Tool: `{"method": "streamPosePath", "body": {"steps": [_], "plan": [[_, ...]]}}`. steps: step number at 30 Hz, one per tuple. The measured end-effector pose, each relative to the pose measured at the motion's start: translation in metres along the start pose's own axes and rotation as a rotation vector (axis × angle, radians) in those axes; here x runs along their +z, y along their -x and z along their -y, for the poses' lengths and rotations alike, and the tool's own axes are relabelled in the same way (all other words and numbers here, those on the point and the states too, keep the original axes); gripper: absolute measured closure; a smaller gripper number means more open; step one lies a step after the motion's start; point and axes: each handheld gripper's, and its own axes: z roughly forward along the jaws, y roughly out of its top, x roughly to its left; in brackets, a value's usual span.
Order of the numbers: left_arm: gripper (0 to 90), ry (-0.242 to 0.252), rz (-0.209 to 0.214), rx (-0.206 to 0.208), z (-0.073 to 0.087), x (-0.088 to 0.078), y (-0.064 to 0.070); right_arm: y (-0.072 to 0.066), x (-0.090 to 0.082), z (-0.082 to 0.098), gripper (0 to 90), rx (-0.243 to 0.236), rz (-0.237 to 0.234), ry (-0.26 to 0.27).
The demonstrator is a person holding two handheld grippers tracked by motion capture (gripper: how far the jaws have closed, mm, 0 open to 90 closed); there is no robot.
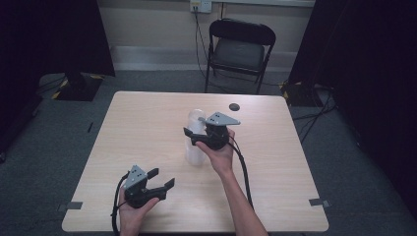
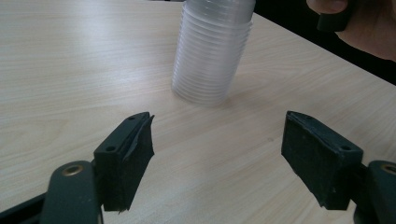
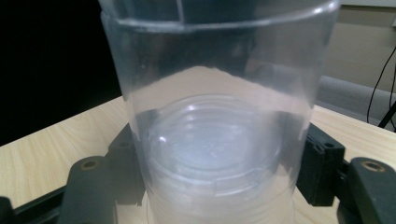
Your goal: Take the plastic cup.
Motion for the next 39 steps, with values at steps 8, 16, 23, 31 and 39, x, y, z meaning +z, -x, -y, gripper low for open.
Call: {"method": "streamPosePath", "body": {"steps": [8, 16, 23, 31, 39], "plan": [[24.7, 0.0, 0.007, 0.016, -0.003, 0.002, 0.002, 0.001, -0.003, -0.007, 32.3, -0.001, 0.003, 0.018], [24.7, 0.015, 0.002, 0.019, -0.004, 0.001, 0.002, -0.001, -0.005, -0.013, 32.2, -0.022, 0.016, 0.032], [24.4, 0.011, 0.001, 0.02, -0.005, 0.002, 0.002, 0.0, -0.008, -0.017, 32.5, -0.015, 0.016, 0.043], [24.8, 0.041, -0.004, 0.04, -0.007, 0.002, 0.005, 0.001, -0.012, -0.022, 32.7, 0.0, 0.009, 0.069], [24.8, 0.039, -0.002, 0.036, -0.009, 0.004, 0.005, 0.003, -0.017, -0.029, 33.6, 0.006, -0.002, 0.086]]}}
